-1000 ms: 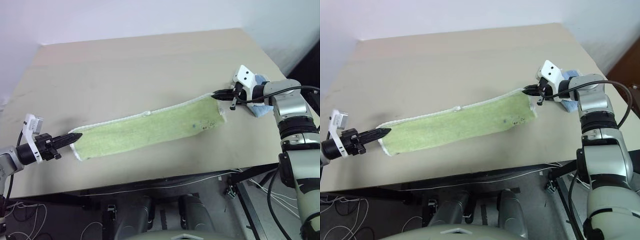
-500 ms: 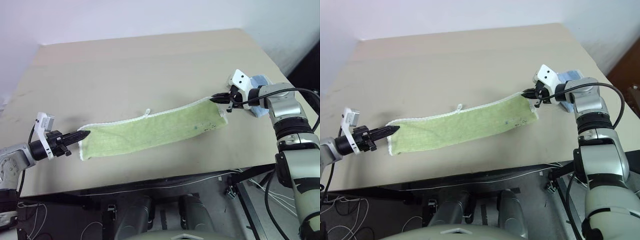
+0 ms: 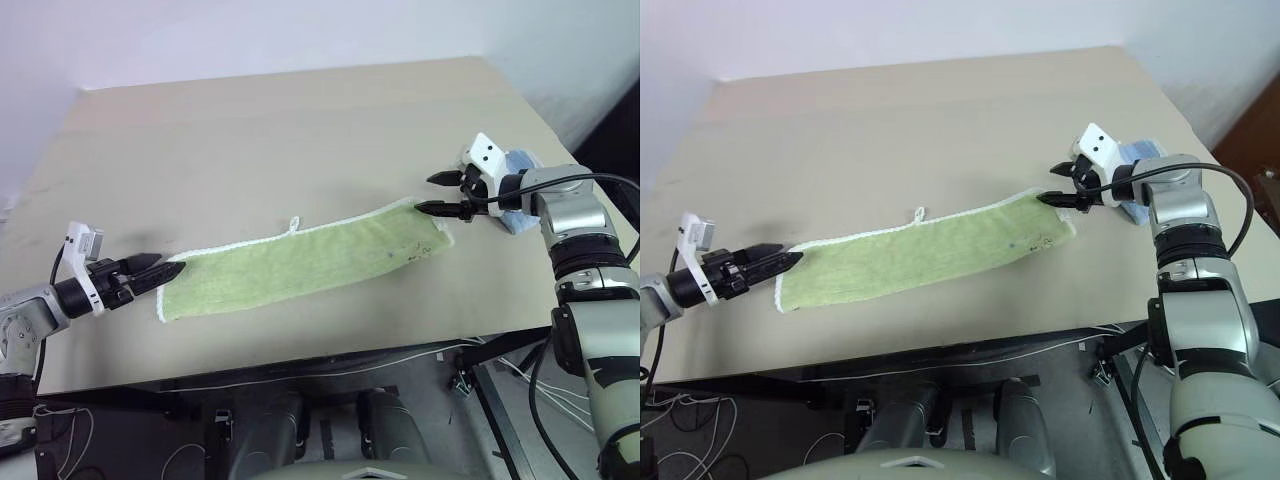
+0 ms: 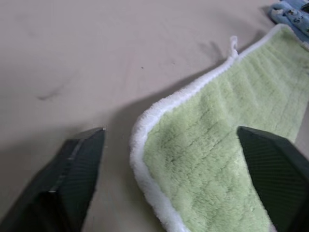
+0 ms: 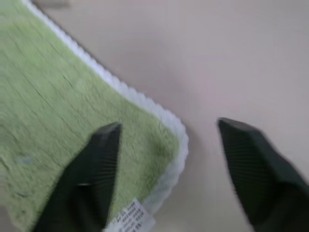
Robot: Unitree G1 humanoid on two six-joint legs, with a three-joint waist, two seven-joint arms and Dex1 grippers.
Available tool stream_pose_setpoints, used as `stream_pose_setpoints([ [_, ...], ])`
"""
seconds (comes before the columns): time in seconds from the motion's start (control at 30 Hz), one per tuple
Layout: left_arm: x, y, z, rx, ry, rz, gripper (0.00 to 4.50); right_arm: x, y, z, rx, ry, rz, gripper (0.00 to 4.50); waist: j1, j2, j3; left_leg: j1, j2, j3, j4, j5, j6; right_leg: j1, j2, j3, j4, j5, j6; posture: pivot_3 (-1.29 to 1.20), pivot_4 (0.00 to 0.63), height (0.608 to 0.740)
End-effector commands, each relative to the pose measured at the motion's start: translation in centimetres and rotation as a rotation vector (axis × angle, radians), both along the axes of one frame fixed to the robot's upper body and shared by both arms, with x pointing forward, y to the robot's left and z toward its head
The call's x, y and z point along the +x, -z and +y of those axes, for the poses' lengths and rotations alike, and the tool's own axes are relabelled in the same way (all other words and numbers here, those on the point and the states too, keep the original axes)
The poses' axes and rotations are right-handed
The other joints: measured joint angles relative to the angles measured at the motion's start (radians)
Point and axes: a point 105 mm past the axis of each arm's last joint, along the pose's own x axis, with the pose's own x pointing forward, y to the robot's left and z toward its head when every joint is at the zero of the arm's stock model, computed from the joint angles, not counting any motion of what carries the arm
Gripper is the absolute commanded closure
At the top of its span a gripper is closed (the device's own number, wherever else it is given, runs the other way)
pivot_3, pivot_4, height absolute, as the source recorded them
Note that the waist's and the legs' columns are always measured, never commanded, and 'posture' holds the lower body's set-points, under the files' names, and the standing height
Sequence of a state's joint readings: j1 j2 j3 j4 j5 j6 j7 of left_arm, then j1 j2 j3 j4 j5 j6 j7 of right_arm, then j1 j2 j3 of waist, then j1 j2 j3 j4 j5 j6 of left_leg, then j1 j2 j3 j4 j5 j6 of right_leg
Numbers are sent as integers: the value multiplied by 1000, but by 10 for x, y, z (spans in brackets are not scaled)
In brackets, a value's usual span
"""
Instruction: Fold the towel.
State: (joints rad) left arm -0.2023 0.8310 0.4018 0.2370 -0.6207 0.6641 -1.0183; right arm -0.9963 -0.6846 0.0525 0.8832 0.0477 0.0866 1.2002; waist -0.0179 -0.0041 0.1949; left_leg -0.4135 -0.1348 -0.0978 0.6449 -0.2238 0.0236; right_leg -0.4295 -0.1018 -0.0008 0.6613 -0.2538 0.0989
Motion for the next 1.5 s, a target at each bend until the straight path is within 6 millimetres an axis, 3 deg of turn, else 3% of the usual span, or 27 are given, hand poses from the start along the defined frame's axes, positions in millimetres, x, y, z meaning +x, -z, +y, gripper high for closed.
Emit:
stream_pose_setpoints([
  [0.03, 9, -29, 24, 52, -138, -173, 0, 1, -42, -4, 137, 26, -93, 52, 2, 0, 0, 0, 0, 0, 0, 0, 0, 0, 0, 0, 0, 0, 0, 0, 150, 740],
  [0.17, 9, -51, 26, 27, -156, -277, 0, -4, -55, -13, 329, 71, 30, 52, 2, 0, 0, 0, 0, 0, 0, 0, 0, 0, 0, 0, 0, 0, 0, 0, 150, 740],
  [0.23, 7, -56, 17, 60, -101, -310, 0, -7, -51, -16, 377, 93, 107, 52, 3, 0, 0, 0, 0, 0, 0, 0, 0, 0, 0, 0, 0, 0, 0, 0, 150, 740],
  [0.37, 0, -49, -31, 301, 168, -365, 0, -20, -36, -24, 511, 125, 284, 52, 5, 0, 0, 0, 0, 0, -2, 0, 0, 1, -1, 0, -3, 0, 0, 0, 150, 740],
  [0.67, -8, -56, -100, 292, 437, -473, 0, -42, -1, -53, 779, 348, 661, 52, 6, 0, 0, -1, 0, 0, -4, -1, 1, 1, -1, 0, -7, 1, -1, 0, 150, 740],
  [0.83, -7, -46, -110, 340, 513, -464, 0, -57, 19, -68, 844, 443, 780, 52, 4, 0, 0, -1, 0, 1, -8, 1, 3, 0, -1, 0, -10, 1, -1, 0, 150, 740],
  [1.0, -14, -54, -123, 287, 615, -469, 0, -69, 41, -72, 826, 492, 855, 52, 3, 0, 0, -1, 1, 1, -11, 1, 3, 0, -1, 0, -13, 1, -1, 0, 150, 740],
  [1.23, -14, -53, -127, 316, 679, -386, 0, -65, 48, -54, 861, 459, 893, 52, 1, 0, 0, 0, 1, 2, -11, 1, 3, 0, 0, 1, -12, 1, 0, 0, 150, 740],
  [1.5, -17, -50, -128, 325, 687, -359, 0, -65, 42, -33, 917, 391, 937, 52, 4, 0, -1, 1, 2, 2, -12, 1, 3, 1, 1, 1, -13, 1, 0, 0, 150, 740],
])
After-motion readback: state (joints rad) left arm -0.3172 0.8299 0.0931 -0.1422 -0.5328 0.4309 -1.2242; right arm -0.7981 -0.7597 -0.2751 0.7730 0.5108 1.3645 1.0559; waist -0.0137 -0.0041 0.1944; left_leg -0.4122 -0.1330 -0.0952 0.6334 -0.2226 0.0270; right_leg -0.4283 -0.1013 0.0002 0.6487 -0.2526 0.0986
